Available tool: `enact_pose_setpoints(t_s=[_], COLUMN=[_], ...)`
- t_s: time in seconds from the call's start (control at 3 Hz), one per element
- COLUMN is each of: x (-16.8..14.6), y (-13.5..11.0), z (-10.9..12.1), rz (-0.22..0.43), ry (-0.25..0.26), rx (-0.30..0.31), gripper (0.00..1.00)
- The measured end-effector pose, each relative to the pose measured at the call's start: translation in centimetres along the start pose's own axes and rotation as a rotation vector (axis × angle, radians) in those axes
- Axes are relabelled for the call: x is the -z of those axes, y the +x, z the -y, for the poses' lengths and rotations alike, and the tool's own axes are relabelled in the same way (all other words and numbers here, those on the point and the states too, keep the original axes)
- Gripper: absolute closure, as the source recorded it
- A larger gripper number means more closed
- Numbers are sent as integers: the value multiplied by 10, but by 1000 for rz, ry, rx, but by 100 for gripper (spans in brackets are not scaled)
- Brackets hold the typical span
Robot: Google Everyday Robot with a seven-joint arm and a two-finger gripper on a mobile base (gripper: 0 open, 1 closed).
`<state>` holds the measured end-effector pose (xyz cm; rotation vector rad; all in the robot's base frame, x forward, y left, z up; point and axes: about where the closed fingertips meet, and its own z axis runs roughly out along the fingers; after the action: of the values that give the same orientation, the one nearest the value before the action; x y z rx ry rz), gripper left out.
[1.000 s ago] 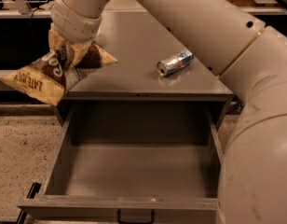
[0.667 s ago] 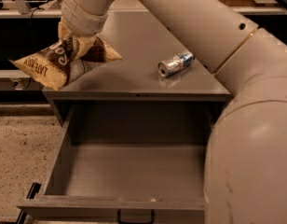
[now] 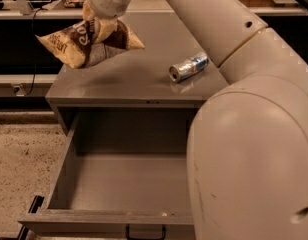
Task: Pick brown chip bag from top drawer and place on counter
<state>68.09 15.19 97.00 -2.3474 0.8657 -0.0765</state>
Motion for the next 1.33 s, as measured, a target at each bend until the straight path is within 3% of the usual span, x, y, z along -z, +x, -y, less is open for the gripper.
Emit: enact_pose_setpoints(t_s=[1.33], x=[-6], y=[2], z=[5], rz=[3], ry=[4], rx=[-4], gripper=[7])
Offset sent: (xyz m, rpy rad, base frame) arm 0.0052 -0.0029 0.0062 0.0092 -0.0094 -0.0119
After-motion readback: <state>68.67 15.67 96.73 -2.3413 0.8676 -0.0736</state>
